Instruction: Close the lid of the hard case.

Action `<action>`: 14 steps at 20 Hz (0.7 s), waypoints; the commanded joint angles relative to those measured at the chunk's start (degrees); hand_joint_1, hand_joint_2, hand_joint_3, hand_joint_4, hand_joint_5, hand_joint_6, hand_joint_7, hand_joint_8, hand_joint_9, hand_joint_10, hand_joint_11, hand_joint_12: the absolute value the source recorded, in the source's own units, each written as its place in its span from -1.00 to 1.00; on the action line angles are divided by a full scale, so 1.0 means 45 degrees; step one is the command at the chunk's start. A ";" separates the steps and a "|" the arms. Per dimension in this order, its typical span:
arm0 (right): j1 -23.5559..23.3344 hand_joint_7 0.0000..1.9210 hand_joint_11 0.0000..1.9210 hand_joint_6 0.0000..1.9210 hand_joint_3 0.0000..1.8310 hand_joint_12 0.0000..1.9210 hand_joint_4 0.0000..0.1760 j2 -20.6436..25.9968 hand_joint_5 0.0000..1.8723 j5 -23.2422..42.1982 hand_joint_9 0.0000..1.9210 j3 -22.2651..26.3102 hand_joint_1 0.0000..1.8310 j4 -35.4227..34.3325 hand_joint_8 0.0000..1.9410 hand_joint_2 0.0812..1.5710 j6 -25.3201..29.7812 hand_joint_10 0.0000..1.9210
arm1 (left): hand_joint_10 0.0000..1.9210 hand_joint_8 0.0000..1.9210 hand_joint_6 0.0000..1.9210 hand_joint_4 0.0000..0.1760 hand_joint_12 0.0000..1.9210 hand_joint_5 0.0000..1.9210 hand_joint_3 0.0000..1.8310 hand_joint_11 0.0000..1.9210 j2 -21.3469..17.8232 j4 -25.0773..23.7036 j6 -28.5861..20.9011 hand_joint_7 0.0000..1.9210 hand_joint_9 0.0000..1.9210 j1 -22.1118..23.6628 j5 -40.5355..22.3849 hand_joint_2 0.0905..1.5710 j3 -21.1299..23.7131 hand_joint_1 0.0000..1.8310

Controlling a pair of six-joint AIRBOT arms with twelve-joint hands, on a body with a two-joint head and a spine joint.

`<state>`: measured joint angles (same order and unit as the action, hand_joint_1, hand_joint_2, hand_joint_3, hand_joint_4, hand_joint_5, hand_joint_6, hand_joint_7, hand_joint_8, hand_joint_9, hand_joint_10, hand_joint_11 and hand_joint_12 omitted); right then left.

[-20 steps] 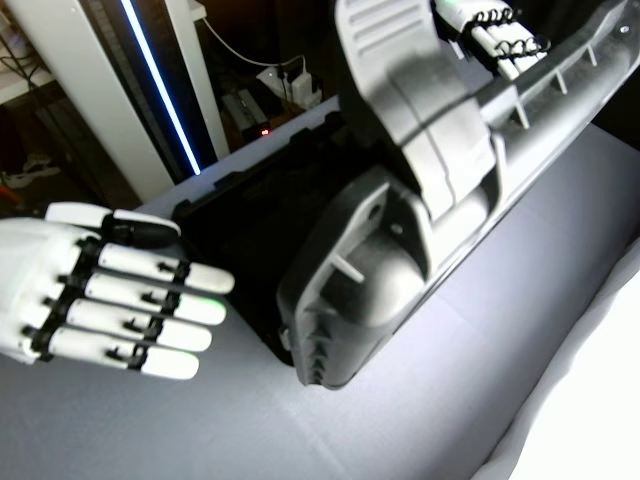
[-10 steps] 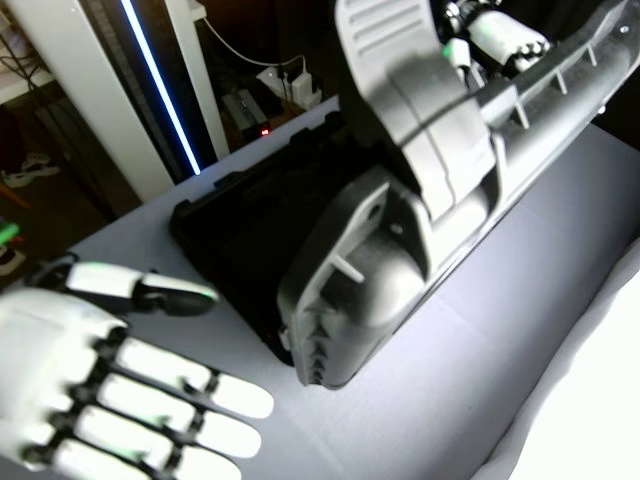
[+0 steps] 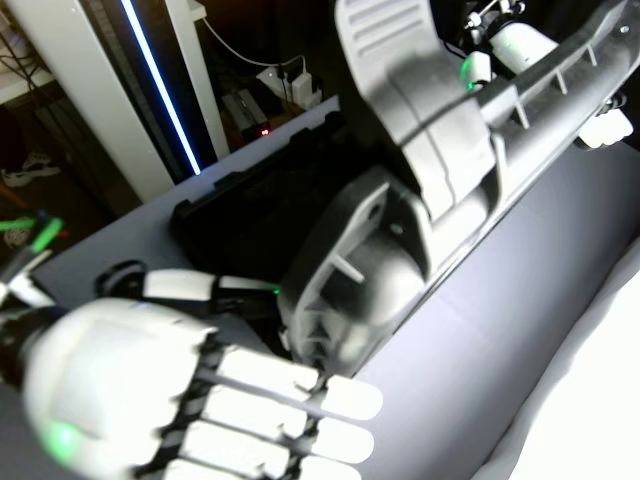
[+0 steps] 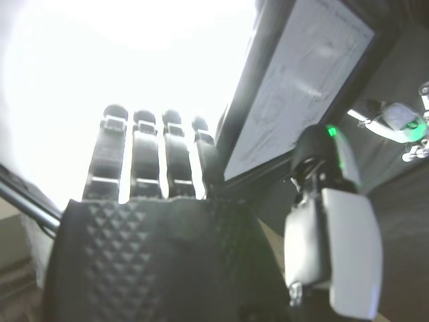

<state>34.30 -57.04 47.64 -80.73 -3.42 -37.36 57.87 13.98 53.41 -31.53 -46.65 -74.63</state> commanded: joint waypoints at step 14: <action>0.0715 -0.86 -0.98 -1.00 -1.00 -0.94 -1.00 0.0660 -0.86 0.3406 -0.95 0.1590 -0.67 0.0525 -0.99 0.46 0.0339 -1.00 | -1.00 -1.00 -1.00 -1.00 -0.99 -1.00 -1.00 -0.98 -0.1046 -0.1176 -0.0180 -1.00 -1.00 -0.1146 -0.2551 0.42 0.1585 -1.00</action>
<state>38.39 -54.39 54.96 -73.45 -0.19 -36.21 53.82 8.88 52.71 -37.21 -50.22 -67.31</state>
